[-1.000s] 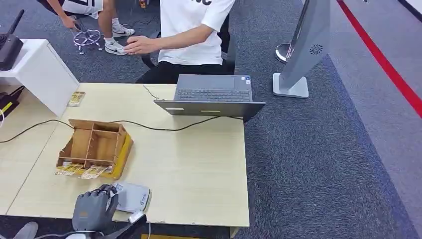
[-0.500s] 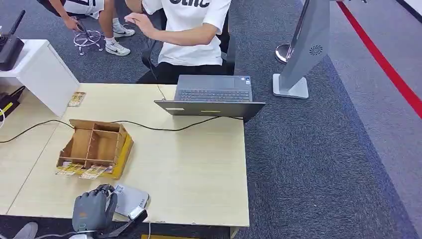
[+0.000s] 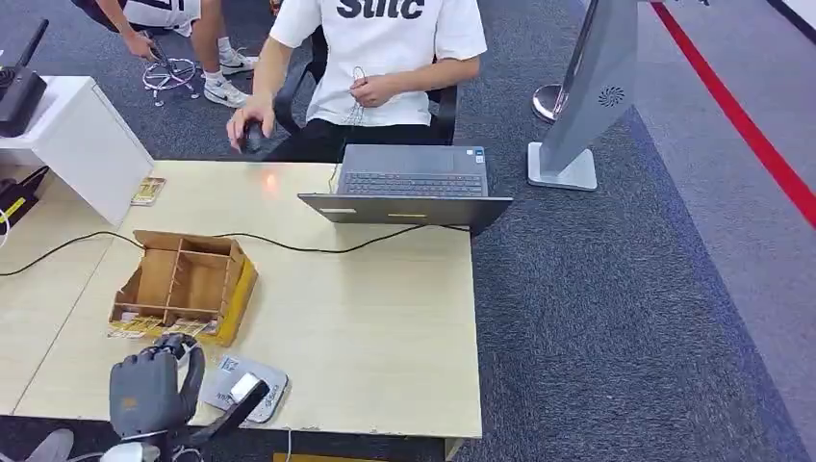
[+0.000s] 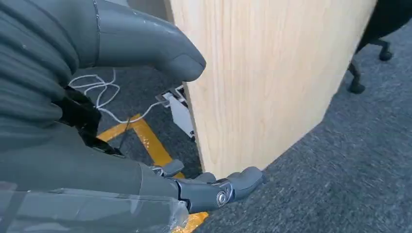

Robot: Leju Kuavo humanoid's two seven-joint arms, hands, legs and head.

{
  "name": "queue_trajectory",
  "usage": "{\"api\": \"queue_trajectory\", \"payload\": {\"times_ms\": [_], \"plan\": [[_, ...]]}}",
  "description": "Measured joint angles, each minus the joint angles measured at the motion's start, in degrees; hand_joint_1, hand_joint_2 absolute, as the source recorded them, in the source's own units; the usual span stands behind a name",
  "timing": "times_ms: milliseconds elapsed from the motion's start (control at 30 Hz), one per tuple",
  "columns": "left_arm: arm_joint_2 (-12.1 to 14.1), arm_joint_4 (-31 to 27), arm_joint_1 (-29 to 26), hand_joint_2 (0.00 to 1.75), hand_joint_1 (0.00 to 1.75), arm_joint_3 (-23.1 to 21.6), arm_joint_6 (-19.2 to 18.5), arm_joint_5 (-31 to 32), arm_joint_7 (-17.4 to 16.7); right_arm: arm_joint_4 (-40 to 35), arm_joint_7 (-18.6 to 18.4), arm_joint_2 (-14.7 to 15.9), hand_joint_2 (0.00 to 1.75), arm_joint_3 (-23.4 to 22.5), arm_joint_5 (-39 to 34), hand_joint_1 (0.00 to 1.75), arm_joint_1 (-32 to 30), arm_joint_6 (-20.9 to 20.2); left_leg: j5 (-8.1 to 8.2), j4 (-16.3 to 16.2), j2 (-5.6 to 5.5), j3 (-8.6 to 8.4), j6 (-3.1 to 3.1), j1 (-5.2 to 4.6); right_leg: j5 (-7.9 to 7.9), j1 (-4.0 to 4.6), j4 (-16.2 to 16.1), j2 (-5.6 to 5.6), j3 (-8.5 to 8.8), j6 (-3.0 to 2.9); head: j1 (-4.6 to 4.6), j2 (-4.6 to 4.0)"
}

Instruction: Pass the card to the sensor for recognition and then transmit it.

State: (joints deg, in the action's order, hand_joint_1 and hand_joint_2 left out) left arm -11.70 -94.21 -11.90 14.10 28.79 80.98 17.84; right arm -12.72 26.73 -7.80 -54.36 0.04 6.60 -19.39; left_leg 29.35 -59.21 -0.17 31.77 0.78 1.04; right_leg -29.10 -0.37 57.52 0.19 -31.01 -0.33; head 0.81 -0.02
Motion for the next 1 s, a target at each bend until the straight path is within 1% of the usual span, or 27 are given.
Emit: {"api": "queue_trajectory", "payload": {"times_ms": [67,167,233,300,367,467,533,633,800,1000], "plan": [[1.3,-2.3,2.2,1.75,1.75,-0.3,-0.7,0.5,-1.7,0.0,-0.6,0.0,1.75,0.2,0.8,0.0,0.4,0.2,-0.05,0.0,-0.01,-0.01,0.06,0.01,0.01,0.0,0.0,0.0,0.0,-0.01,-0.02,0.0],[4.9,-3.2,7.8,1.75,1.75,-0.4,-3.2,1.9,-5.0,0.0,-1.5,-0.2,1.75,0.9,2.3,0.0,1.4,0.8,-0.17,0.0,-0.07,0.01,0.04,0.02,0.08,0.01,0.0,-0.04,0.0,-0.04,0.0,0.0],[7.5,-3.0,12.1,1.75,1.75,-0.4,-5.7,3.6,-7.5,0.0,-2.1,-0.4,1.75,1.6,3.3,0.0,2.1,1.3,-0.21,0.0,-0.08,0.0,0.09,0.05,0.14,0.02,0.1,-0.04,-0.02,-0.07,0.0,0.0],[11.2,-0.6,17.8,1.75,1.75,-0.2,-8.1,5.0,-9.8,0.0,-2.8,-0.6,1.75,2.3,4.5,0.0,2.7,1.4,-0.3,0.0,-0.09,0.03,0.12,0.06,0.17,0.04,0.1,-0.06,-0.02,-0.08,-0.02,0.0],[14.3,3.3,23.2,1.75,1.75,0.2,-9.4,6.2,-11.0,0.0,-3.3,-0.8,1.75,3.0,5.2,0.0,3.5,1.6,-0.34,0.0,-0.07,0.02,0.17,0.07,0.23,0.05,0.2,-0.03,-0.06,-0.15,0.02,0.0],[18.2,8.4,28.8,1.75,1.75,0.6,-10.4,7.4,-11.4,0.1,-3.7,-1.2,1.75,3.6,5.7,0.0,4.1,1.6,-0.38,0.0,-0.04,0.04,0.23,0.07,0.27,0.06,0.2,0.01,-0.1,-0.2,0.0,0.0],[19.6,10.7,30.7,1.75,1.75,0.7,-10.6,7.7,-11.5,0.1,-3.7,-1.4,1.75,4.0,5.8,0.0,4.3,1.6,-0.38,0.0,-0.04,0.05,0.23,0.07,0.26,0.05,0.2,0.02,-0.12,-0.2,0.02,0.0],[20.9,12.9,32.0,1.75,1.75,0.7,-10.6,8.0,-11.9,0.1,-3.7,-1.5,1.75,4.4,5.8,0.0,4.4,1.6,-0.37,0.0,-0.04,0.12,0.23,0.06,0.26,0.05,0.2,0.02,-0.18,-0.2,-0.02,0.0],[21.9,14.9,32.7,1.75,1.75,0.7,-10.6,8.2,-12.0,0.1,-3.7,-1.7,1.75,4.6,5.8,0.0,4.5,1.5,-0.37,0.0,-0.04,0.2,0.22,0.05,0.26,0.04,0.2,0.01,-0.27,-0.2,0.0,0.0],[22.3,16.6,32.9,1.75,1.75,0.5,-10.3,8.4,-12.8,0.2,-3.7,-1.8,1.75,4.7,6.0,0.0,4.5,1.3,-0.37,0.0,-0.04,0.2,0.22,0.05,0.26,0.04,0.2,0.01,-0.28,-0.2,0.0,0.0]]}}
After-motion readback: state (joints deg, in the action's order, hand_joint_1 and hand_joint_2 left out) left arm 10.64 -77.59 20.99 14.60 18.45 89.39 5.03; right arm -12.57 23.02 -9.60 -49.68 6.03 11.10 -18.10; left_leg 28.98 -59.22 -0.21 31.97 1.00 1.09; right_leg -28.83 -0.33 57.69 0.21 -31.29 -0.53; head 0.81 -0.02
